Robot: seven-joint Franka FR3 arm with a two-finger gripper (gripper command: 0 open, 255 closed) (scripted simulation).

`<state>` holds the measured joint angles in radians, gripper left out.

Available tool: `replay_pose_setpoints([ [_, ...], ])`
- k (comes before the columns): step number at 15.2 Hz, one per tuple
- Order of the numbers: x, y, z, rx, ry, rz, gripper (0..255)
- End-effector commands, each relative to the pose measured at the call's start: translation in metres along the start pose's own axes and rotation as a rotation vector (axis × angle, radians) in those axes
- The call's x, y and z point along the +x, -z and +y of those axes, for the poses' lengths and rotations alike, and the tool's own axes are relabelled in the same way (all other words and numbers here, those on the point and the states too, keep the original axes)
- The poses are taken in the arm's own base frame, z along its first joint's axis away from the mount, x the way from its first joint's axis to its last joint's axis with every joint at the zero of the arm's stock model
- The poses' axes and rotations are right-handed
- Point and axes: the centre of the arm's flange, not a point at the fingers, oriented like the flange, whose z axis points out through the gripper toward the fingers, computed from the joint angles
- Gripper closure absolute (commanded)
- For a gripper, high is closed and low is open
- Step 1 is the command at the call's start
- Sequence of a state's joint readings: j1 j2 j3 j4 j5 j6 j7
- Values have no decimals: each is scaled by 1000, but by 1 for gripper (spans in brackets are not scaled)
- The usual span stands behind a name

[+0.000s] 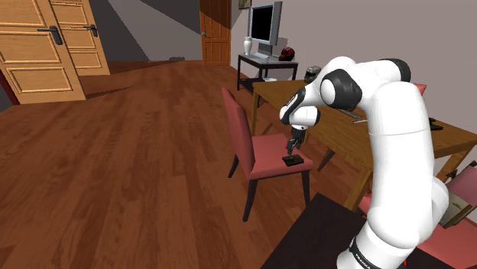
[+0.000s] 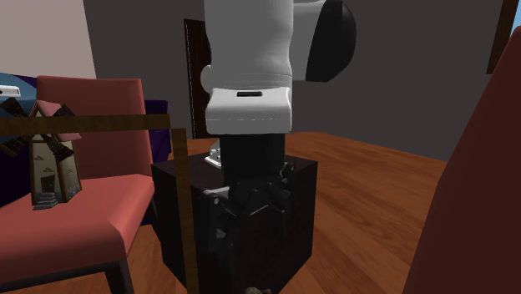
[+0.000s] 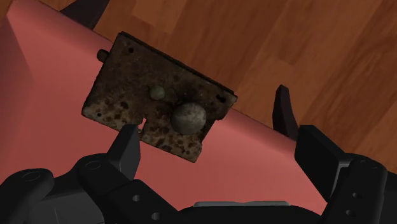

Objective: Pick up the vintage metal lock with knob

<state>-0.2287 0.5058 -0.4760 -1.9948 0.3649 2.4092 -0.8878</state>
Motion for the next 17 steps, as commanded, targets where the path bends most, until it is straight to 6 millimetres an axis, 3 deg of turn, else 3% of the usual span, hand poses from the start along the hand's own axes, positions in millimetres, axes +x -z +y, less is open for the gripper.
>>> replay_pose_setpoints([
  [1, 4, -13, 16, 1, -4, -3, 0],
  [8, 4, -53, 17, 1, -4, -3, 0],
  [10, 4, -53, 17, 1, -4, -3, 0],
  [11, 4, -53, 18, 1, -4, -3, 255],
  [17, -1, -59, 20, 2, -4, -3, 255],
])
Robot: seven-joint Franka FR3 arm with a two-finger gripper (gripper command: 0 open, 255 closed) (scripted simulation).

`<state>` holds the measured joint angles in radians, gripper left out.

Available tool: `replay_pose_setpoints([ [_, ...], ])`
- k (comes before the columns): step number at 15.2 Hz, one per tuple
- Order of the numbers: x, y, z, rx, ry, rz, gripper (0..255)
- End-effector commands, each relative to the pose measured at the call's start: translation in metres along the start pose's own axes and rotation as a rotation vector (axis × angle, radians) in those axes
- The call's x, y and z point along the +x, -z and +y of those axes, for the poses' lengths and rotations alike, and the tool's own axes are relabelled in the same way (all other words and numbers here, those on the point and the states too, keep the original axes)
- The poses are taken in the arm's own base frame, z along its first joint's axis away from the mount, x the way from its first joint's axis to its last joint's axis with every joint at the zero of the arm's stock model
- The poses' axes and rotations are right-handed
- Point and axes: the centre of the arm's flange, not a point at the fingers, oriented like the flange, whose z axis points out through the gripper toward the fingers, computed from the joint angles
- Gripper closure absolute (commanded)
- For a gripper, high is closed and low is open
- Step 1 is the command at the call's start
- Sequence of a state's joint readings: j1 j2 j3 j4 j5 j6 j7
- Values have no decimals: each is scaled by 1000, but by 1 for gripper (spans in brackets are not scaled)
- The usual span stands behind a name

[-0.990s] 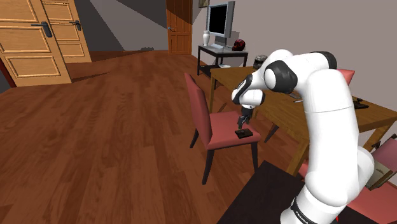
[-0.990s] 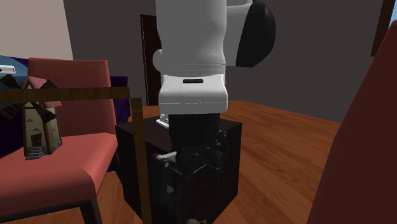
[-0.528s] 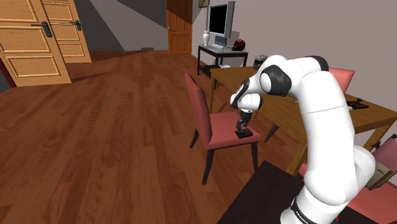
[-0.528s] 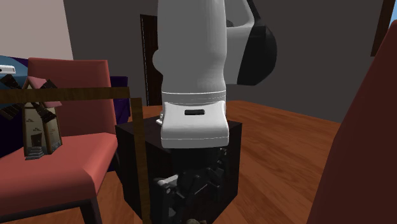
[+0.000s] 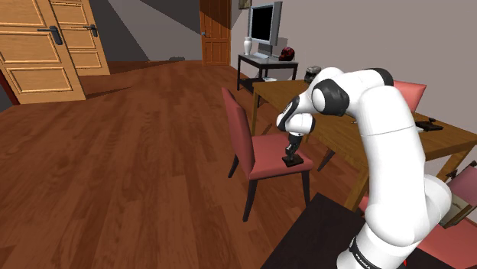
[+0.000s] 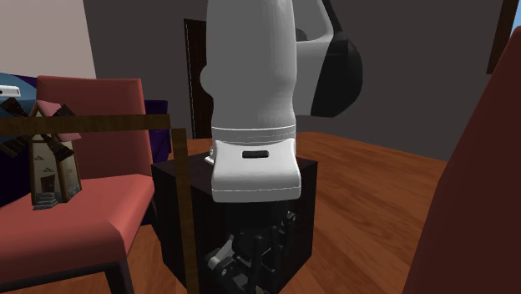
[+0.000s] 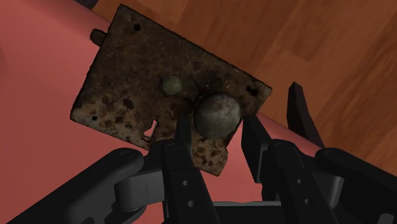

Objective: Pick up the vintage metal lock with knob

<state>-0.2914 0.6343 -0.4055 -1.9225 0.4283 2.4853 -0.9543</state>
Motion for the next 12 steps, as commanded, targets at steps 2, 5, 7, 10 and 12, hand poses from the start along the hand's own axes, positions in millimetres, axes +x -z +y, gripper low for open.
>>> replay_pose_setpoints([
  [2, -16, -9, 6, 12, -34, -22, 255],
  [5, -10, 6, 6, 11, -34, -23, 255],
  [7, -10, 16, 6, 11, -34, -23, 255],
  [10, -9, 32, 6, 11, -34, -23, 255],
  [12, -9, 43, 6, 11, -34, -23, 255],
])
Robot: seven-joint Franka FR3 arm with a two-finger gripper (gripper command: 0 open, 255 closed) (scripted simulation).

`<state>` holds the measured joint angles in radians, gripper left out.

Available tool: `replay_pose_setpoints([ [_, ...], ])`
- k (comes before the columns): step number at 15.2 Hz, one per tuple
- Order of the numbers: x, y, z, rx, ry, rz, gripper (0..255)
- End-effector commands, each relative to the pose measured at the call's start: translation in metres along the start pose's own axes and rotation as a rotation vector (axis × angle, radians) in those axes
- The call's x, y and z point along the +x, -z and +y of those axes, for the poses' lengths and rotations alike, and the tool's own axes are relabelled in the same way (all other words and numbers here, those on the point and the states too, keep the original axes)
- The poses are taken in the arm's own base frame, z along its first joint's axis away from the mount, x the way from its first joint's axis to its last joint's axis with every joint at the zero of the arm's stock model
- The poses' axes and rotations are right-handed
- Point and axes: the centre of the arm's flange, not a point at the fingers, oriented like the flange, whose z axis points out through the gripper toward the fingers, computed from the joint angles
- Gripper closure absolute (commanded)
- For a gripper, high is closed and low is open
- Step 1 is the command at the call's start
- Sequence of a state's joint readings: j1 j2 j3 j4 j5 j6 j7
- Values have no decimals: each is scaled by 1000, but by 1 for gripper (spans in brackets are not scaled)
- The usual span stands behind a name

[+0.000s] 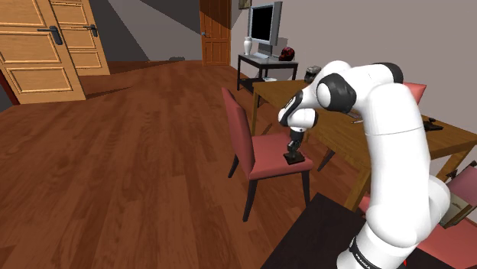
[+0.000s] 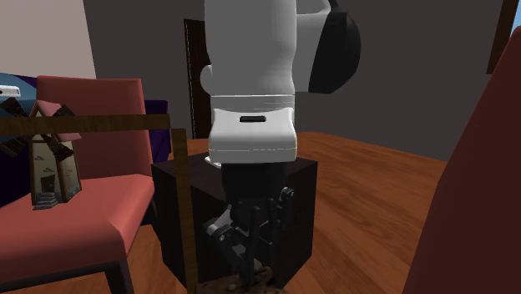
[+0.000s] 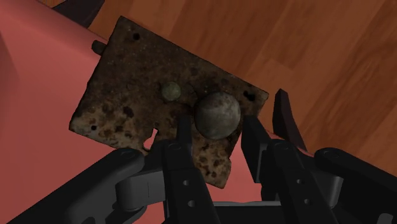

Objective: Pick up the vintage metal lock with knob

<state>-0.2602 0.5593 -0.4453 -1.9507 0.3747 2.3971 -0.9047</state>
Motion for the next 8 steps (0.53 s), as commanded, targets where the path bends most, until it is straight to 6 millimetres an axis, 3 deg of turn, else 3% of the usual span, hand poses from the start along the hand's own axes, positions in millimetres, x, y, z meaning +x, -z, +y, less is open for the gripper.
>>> replay_pose_setpoints([
  [1, -3, 18, 11, -14, -18, 13, 255],
  [6, -3, 45, 10, -14, -18, 13, 255],
  [8, -3, 45, 10, -14, -18, 13, 255],
])
